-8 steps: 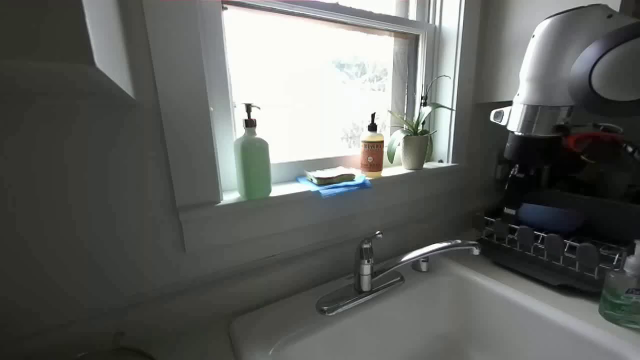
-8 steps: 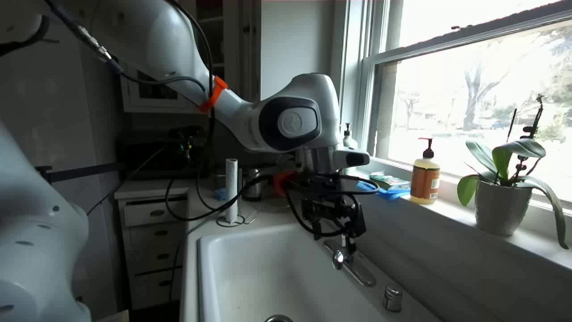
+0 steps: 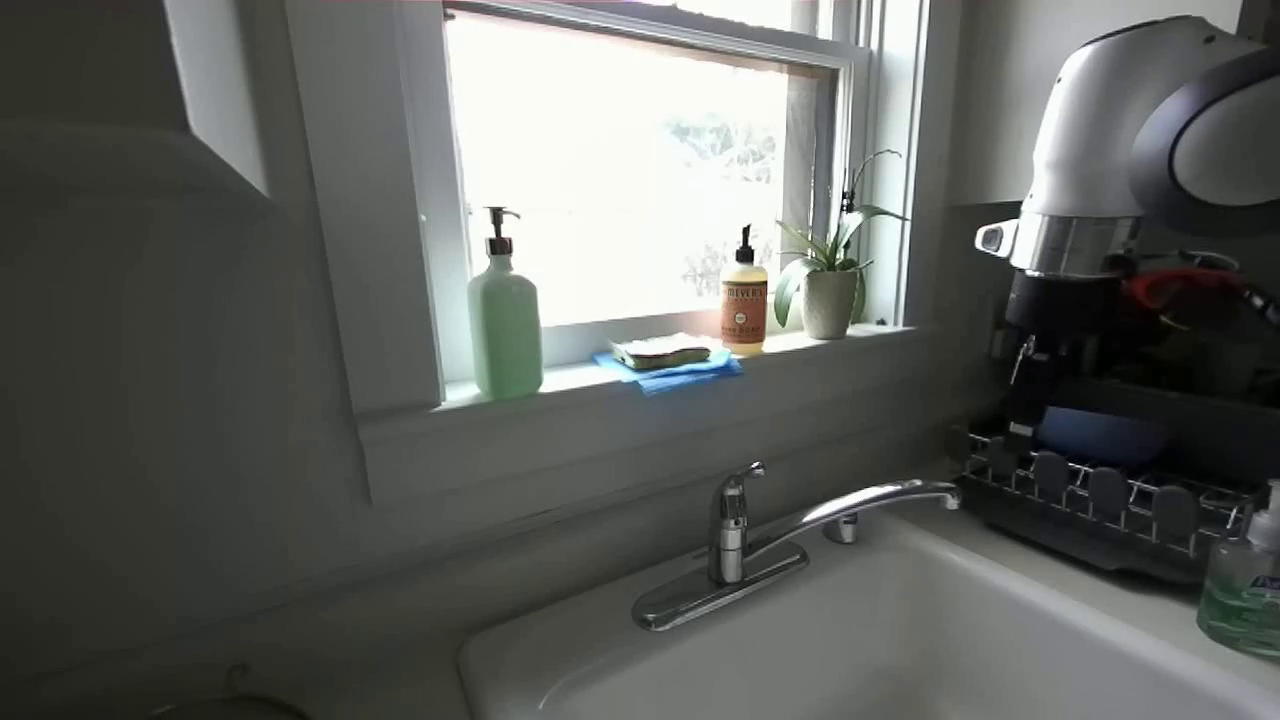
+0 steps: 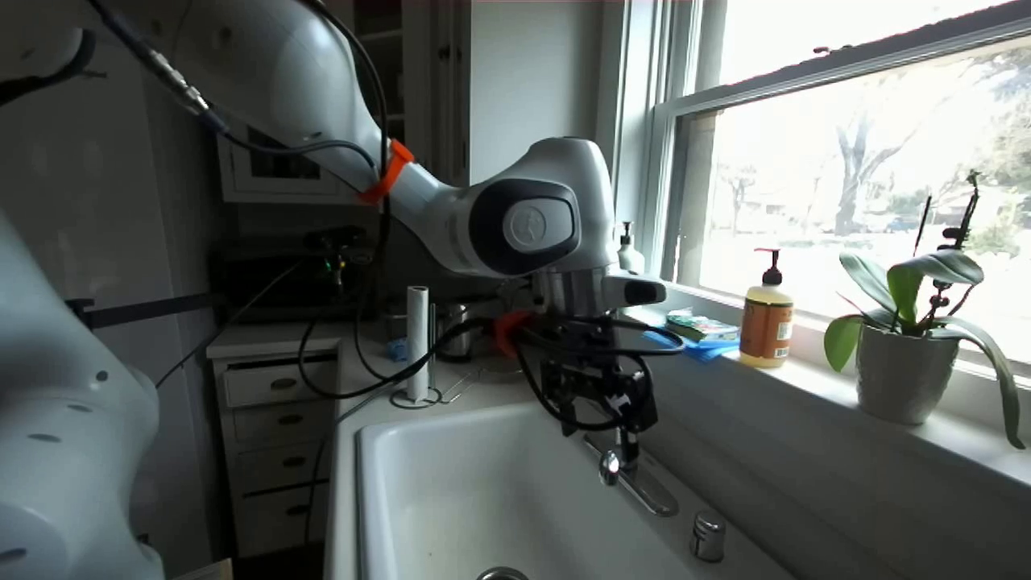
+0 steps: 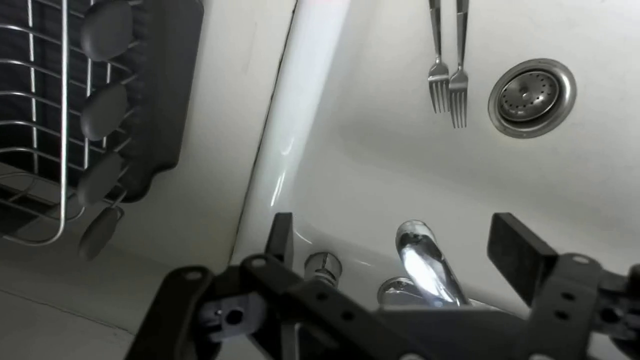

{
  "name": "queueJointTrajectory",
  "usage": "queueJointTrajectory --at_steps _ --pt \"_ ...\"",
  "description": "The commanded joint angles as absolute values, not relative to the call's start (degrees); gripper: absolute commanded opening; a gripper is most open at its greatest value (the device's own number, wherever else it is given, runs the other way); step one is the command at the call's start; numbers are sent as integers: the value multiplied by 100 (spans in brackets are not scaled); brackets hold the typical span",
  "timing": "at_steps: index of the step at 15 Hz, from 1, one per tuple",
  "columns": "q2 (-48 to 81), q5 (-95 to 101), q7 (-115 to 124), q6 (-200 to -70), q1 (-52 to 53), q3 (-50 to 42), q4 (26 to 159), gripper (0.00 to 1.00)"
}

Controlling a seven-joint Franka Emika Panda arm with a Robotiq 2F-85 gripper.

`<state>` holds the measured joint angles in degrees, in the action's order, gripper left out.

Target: Push the faucet to the left

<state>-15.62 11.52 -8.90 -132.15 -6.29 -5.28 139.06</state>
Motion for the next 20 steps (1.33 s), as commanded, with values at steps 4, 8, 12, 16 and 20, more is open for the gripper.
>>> queueJointTrajectory --at_steps 4,8,12,16,20 --pt "-483 914 -1963 -13033 -330 -526 13188 100" --pt "111 962 -2354 -12991 -283 -449 12697 100" --pt "549 891 -2676 -12860 -303 -363 12301 100" --pt "842 799 -3005 -12669 -317 -242 12043 100" --pt "962 715 -2699 -12287 -269 -108 11921 100"
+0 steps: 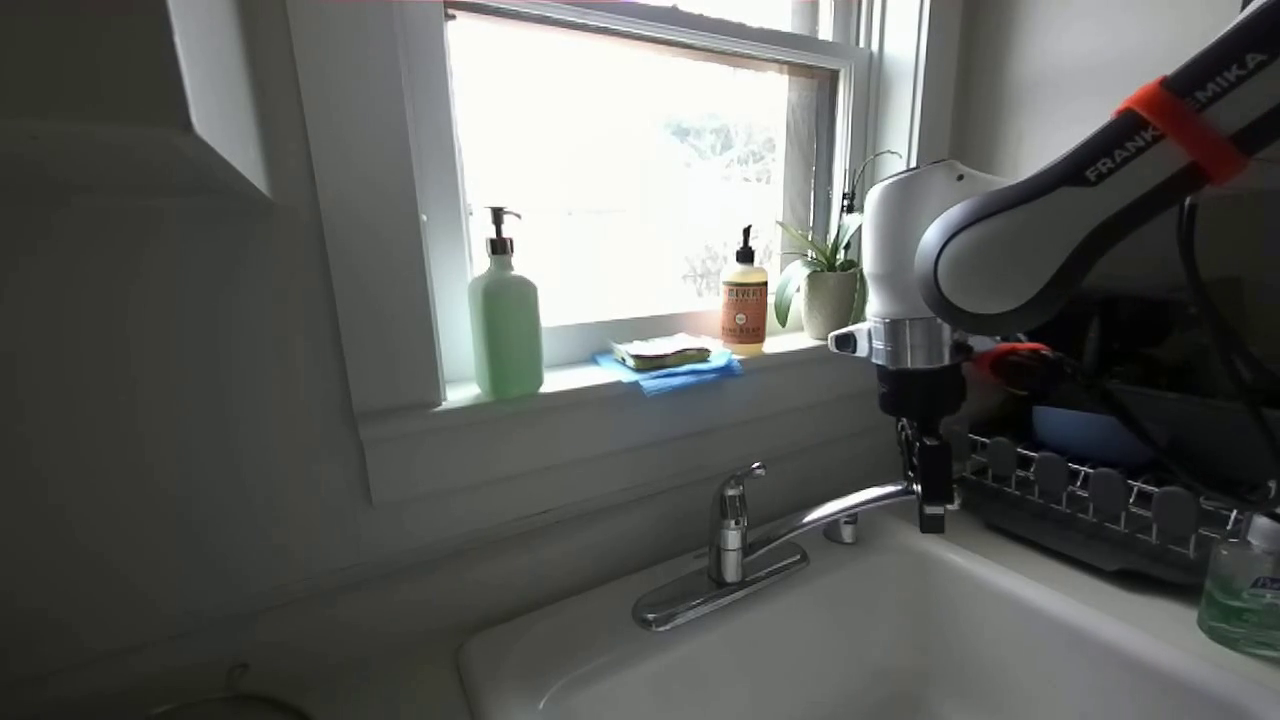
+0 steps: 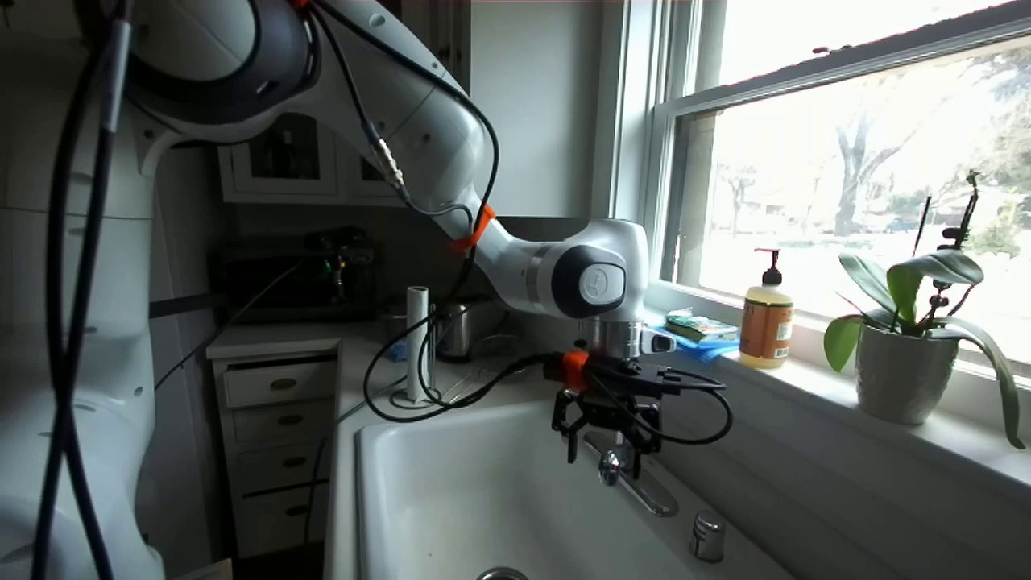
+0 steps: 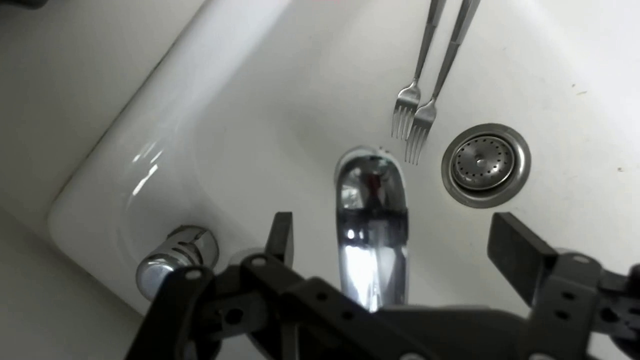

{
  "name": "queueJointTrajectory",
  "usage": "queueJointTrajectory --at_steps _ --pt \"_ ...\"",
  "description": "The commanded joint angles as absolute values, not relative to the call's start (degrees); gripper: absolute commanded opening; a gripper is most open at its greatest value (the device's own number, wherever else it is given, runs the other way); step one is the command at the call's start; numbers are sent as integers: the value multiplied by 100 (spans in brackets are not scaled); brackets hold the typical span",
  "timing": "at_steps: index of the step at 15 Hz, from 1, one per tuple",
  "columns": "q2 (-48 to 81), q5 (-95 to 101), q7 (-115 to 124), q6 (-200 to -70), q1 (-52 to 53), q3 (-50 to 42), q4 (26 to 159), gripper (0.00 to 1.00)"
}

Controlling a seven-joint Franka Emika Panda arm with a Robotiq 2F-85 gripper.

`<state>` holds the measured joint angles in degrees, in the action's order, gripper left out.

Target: Push the faucet to the left

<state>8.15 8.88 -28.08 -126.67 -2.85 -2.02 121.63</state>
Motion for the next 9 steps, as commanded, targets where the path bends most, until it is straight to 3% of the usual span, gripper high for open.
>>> queueJointTrajectory --at_steps 1,9 --pt "971 713 -2498 -12213 -250 -86 11912 100" --pt "962 410 -1023 -12240 -130 12 12018 100"
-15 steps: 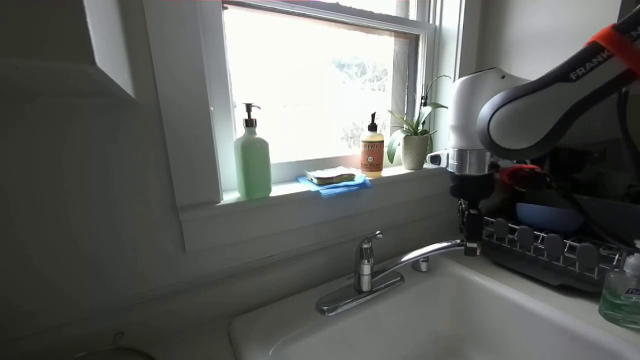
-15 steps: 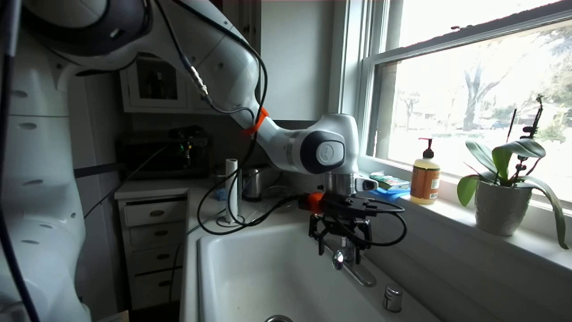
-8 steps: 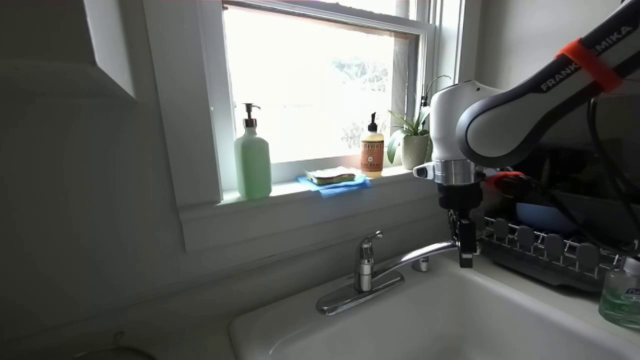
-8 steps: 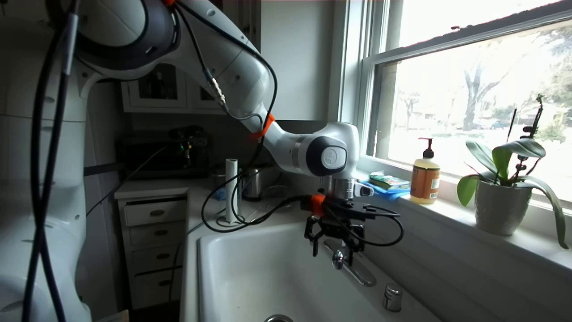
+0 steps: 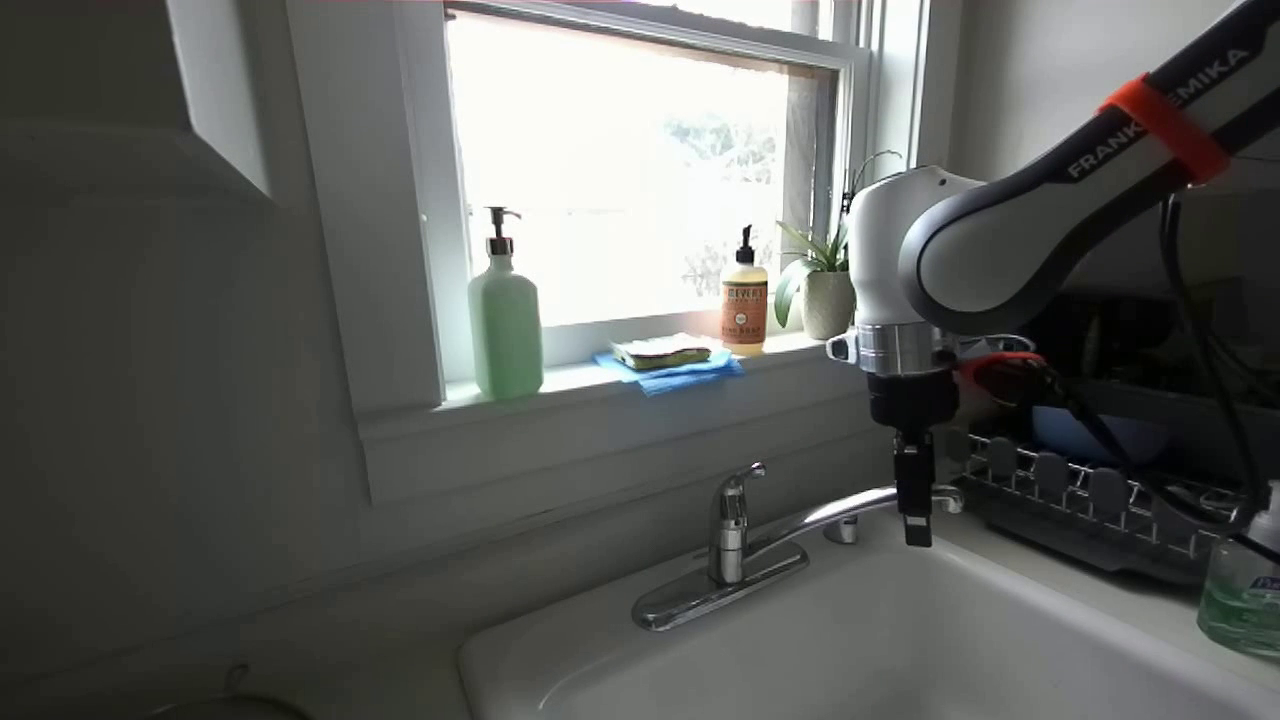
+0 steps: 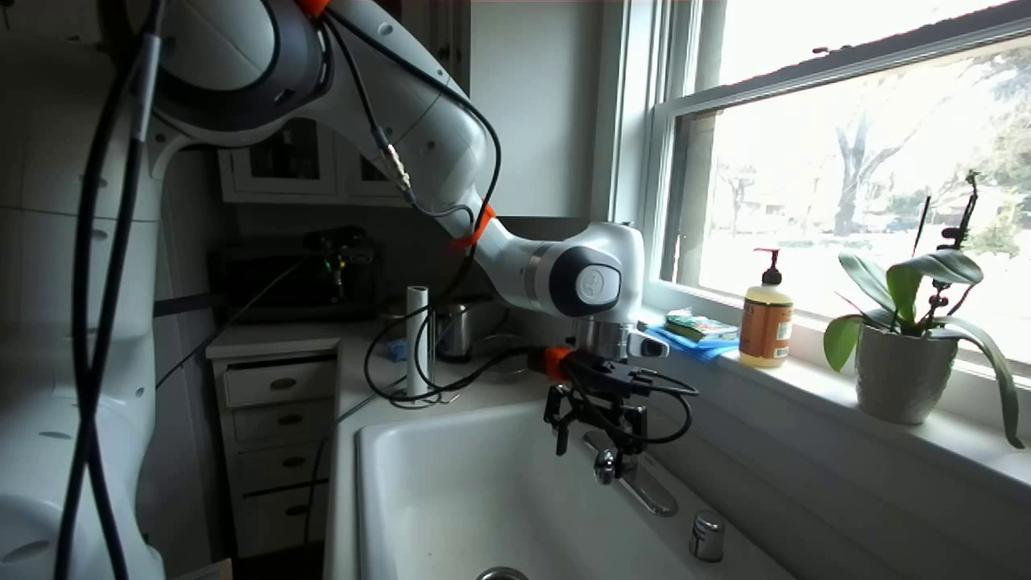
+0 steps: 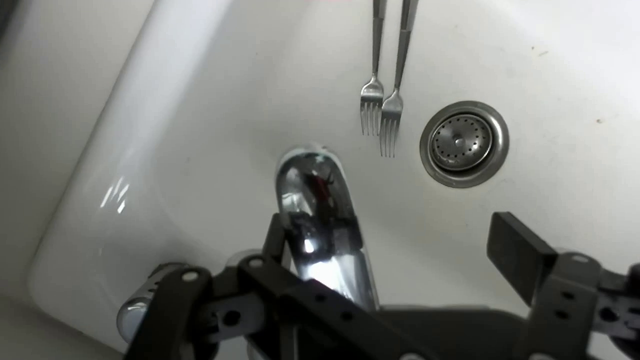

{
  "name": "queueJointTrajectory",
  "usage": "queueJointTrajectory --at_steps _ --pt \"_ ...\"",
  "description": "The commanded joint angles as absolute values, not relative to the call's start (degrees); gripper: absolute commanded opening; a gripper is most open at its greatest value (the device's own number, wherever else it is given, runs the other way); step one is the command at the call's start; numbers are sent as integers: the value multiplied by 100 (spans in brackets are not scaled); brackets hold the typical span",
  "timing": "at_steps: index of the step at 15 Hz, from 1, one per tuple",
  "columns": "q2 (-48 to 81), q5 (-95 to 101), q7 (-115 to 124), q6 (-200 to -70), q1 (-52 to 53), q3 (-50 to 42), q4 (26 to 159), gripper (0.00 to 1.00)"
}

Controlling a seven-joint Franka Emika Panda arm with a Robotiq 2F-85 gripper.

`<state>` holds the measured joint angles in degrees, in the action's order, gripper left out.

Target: Push the faucet to the left

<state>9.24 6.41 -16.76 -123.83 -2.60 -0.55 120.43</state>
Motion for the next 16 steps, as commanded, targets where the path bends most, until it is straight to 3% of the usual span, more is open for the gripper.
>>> queueJointTrajectory --at_steps 1,16 --pt "958 401 -857 -12215 -103 28 12025 100" --pt "1482 435 2146 -12435 722 303 11736 100"
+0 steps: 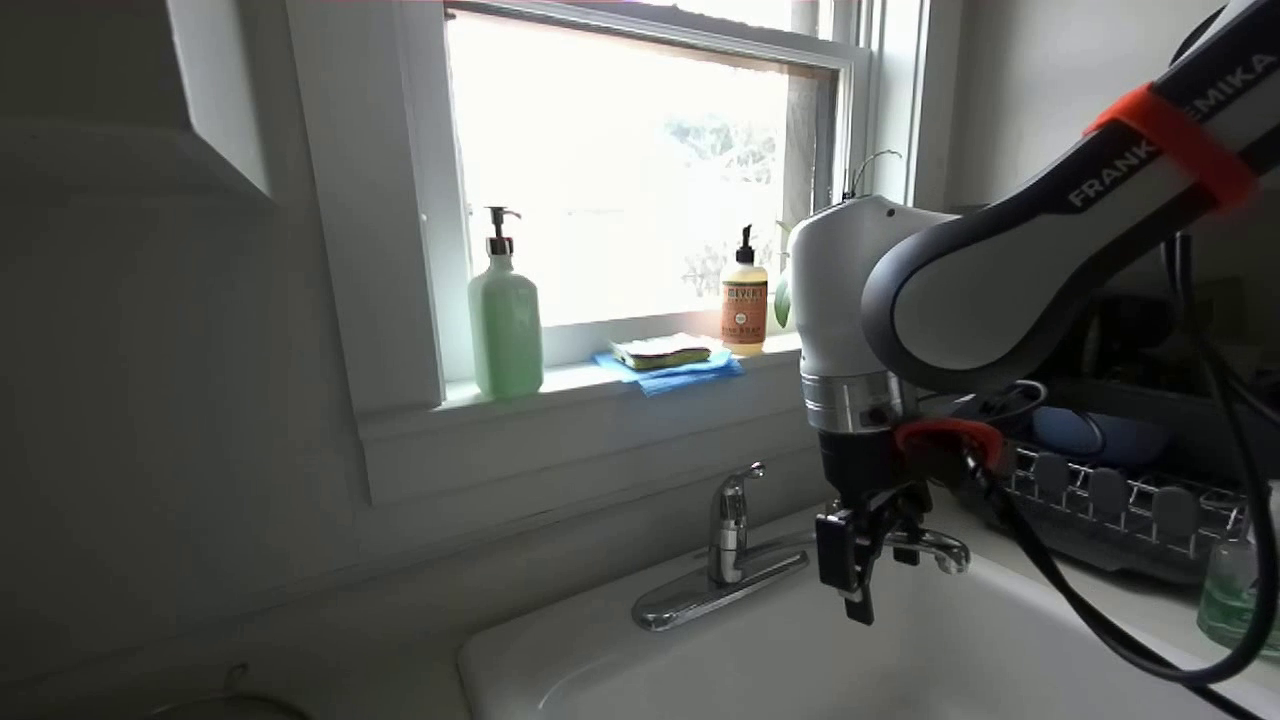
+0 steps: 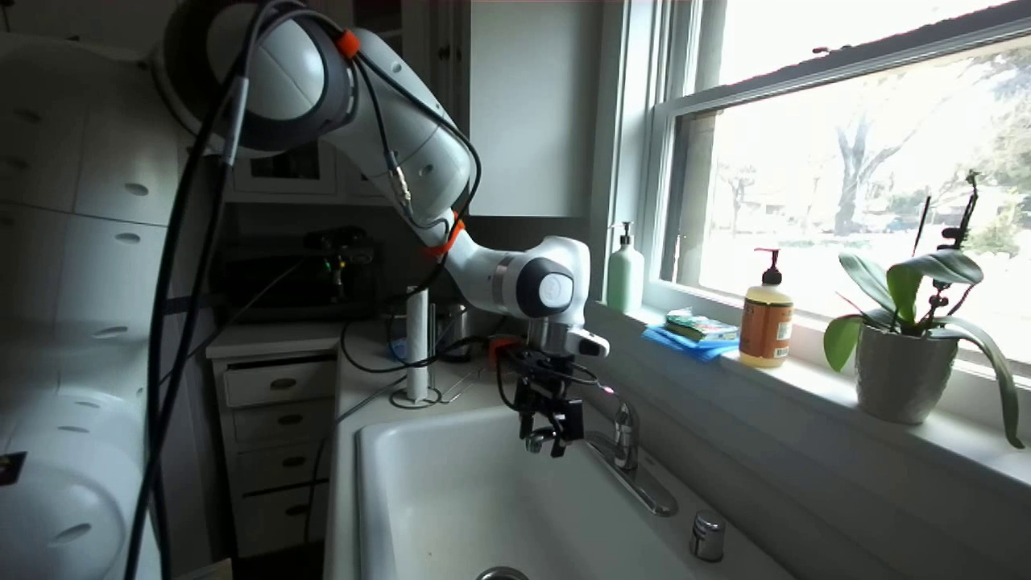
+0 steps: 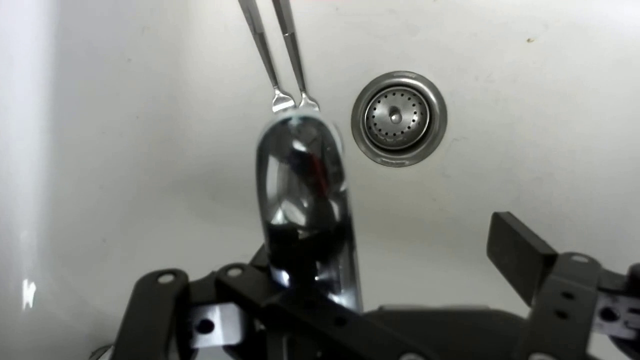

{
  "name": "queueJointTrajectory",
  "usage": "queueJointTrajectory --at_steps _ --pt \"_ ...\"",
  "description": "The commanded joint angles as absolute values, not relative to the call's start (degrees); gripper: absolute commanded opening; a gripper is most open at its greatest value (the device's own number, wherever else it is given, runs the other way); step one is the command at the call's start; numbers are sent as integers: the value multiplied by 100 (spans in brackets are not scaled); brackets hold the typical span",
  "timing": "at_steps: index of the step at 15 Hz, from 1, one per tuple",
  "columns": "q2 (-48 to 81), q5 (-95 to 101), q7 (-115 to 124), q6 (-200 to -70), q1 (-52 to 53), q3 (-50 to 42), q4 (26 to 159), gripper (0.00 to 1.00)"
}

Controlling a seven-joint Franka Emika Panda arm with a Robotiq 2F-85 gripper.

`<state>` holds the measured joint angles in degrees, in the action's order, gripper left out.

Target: Push the faucet to the left

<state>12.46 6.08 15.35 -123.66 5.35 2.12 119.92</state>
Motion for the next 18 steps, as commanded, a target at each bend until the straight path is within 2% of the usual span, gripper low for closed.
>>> queueJointTrajectory --at_steps 1,18 --pt "1519 427 2325 -12437 774 319 11677 100" --pt "2411 385 4139 -13867 1479 372 10631 100"
